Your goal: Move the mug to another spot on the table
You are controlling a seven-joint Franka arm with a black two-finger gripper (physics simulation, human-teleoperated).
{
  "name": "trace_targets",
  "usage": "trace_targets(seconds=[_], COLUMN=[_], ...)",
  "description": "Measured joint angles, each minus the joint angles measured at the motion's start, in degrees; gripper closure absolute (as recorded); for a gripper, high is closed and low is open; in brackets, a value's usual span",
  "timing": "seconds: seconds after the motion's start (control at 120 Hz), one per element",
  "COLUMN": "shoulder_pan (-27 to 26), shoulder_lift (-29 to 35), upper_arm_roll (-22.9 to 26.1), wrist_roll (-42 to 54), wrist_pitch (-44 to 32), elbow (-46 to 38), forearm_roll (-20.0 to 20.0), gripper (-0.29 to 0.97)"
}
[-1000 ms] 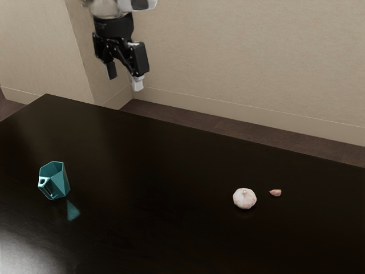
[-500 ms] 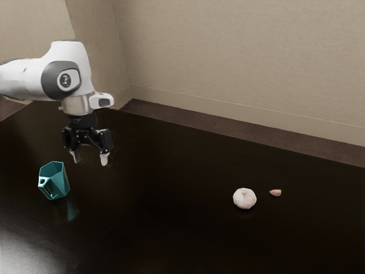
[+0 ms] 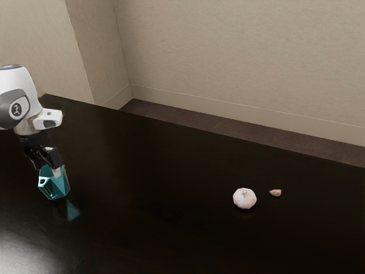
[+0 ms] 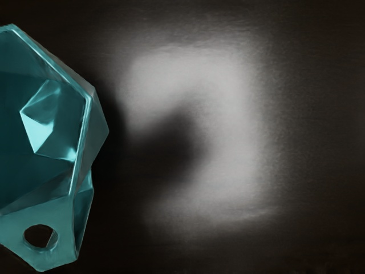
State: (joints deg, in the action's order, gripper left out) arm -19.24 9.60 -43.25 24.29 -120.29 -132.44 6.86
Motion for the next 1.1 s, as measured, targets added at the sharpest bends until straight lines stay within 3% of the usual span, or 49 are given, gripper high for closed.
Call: trace_targets(seconds=[0.117,0.342,0.75,1.1], shoulder_pan=[0.05,0.08,0.14,0.63], shoulder_lift=[0.64,-1.16,-6.20,-10.29], upper_arm_roll=[-3.50,-5.56,-5.65,-5.63], wrist_roll=[5.21,11.40,6.85,4.17], wrist_pitch=[-2.24,-5.42,-8.52,-13.49], elbow=[-2.40,-3.01,-3.00,-2.49], forearm_roll=[2.00,2.92,-4.16,-6.86], gripper=[0.00,0.00,0.00,0.00])
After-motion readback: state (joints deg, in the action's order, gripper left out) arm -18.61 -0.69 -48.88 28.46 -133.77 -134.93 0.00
